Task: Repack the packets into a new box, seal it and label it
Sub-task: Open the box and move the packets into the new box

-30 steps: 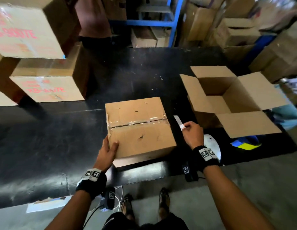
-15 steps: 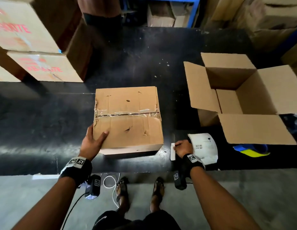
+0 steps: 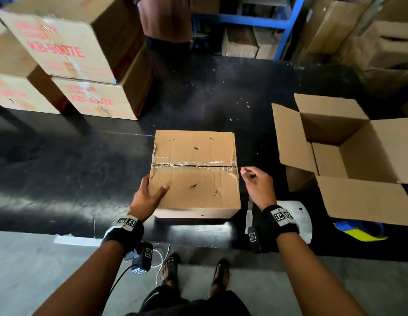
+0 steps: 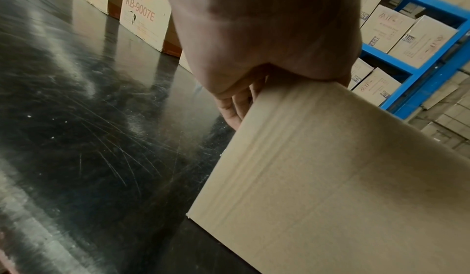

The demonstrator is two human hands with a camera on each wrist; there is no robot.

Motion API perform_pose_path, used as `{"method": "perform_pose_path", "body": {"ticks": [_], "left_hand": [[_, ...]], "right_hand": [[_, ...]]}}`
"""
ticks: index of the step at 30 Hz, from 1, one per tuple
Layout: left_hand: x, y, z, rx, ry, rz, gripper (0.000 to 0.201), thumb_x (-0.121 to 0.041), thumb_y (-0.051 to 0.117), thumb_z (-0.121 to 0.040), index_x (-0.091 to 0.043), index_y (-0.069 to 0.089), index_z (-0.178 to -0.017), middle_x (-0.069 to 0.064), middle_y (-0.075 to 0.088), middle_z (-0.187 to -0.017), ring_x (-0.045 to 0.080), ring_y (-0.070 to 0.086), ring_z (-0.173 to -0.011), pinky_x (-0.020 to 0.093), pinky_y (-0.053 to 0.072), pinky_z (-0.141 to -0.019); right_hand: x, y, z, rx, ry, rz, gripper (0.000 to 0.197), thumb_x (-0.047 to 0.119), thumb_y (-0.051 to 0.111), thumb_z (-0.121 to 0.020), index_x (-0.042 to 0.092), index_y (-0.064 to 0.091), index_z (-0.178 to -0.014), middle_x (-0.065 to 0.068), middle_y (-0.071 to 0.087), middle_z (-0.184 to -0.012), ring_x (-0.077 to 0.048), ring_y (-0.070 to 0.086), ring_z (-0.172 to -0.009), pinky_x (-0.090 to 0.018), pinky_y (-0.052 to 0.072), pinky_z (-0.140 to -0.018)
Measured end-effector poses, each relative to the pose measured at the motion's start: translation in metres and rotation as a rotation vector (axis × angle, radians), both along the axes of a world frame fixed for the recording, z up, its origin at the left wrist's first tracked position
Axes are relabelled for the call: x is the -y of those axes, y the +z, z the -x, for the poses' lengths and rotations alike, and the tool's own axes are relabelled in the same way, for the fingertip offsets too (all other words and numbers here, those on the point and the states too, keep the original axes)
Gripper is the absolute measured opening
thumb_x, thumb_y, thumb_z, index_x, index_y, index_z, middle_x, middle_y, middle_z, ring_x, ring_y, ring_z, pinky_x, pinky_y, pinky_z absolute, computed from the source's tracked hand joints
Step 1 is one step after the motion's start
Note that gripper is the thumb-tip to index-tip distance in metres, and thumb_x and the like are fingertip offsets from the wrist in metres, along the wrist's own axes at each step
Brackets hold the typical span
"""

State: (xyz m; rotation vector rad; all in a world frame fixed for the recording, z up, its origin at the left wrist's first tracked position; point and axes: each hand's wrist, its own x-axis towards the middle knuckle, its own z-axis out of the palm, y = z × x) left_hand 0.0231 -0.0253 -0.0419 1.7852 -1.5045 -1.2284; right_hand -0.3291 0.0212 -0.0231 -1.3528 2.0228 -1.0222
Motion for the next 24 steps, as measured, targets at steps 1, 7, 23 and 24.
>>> {"method": "perform_pose_path", "body": {"ticks": [1, 7, 23, 24], "left_hand": [[0.0, 0.002, 0.0, -0.011, -0.005, 0.002, 0.096, -0.082, 0.064, -0.064, -0.03, 0.04, -0.14, 0.003, 0.062, -0.122, 0.022, 0.064, -0.105, 0.038, 0.053, -0.092], [-0.001, 0.003, -0.001, -0.003, -0.024, 0.013, 0.086, -0.081, 0.058, -0.072, -0.03, 0.04, -0.138, 0.003, 0.062, -0.12, 0.024, 0.064, -0.104, 0.041, 0.052, -0.095], [-0.008, 0.006, 0.001, -0.186, 0.059, -0.022, 0.071, -0.062, 0.023, -0.099, -0.017, 0.038, -0.152, 0.007, 0.038, -0.157, 0.02, 0.034, -0.145, 0.031, 0.02, -0.121], [-0.008, 0.004, 0.001, -0.184, 0.068, -0.021, 0.073, -0.063, 0.023, -0.098, -0.016, 0.038, -0.152, 0.007, 0.038, -0.157, 0.019, 0.033, -0.146, 0.03, 0.019, -0.121]], "right_hand": [[0.007, 0.007, -0.006, -0.041, 0.046, 0.032, 0.018, 0.025, 0.069, -0.096, 0.012, 0.077, -0.106, 0.001, 0.071, -0.097, -0.009, 0.069, -0.083, -0.019, 0.053, -0.076], [0.019, 0.012, -0.023, -0.383, 0.133, -0.04, 0.011, 0.02, 0.078, -0.088, 0.009, 0.077, -0.09, -0.007, 0.067, -0.095, -0.022, 0.067, -0.082, -0.034, 0.057, -0.075], [-0.018, 0.028, -0.027, -0.106, 0.113, 0.067, 0.009, 0.016, 0.065, -0.098, 0.013, 0.064, -0.09, 0.002, 0.067, -0.086, -0.006, 0.063, -0.082, -0.028, 0.052, -0.072], [-0.019, 0.027, -0.027, -0.083, 0.104, 0.078, 0.008, 0.016, 0.066, -0.098, 0.014, 0.064, -0.09, 0.003, 0.067, -0.087, -0.003, 0.063, -0.083, -0.027, 0.053, -0.073]]}}
